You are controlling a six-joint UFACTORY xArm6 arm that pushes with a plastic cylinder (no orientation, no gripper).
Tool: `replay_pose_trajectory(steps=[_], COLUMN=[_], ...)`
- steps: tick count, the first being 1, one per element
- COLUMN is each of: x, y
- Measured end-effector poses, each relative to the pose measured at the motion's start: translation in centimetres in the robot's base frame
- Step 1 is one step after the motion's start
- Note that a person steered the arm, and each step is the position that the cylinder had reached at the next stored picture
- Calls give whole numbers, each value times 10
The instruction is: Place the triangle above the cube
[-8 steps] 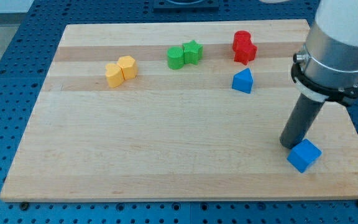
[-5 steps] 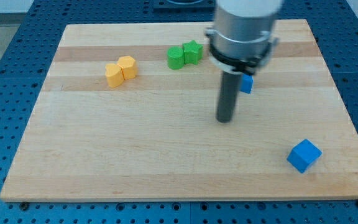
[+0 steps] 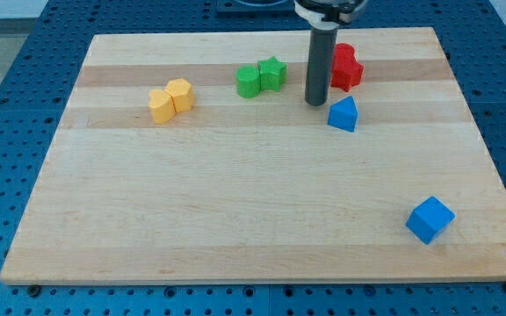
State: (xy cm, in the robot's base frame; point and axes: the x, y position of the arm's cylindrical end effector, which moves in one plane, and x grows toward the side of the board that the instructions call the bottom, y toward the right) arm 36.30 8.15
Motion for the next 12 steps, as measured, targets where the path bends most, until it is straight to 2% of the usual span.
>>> replay_pose_trajectory(steps=[2, 6, 12], x=[27, 37, 130], y=[16, 84, 94])
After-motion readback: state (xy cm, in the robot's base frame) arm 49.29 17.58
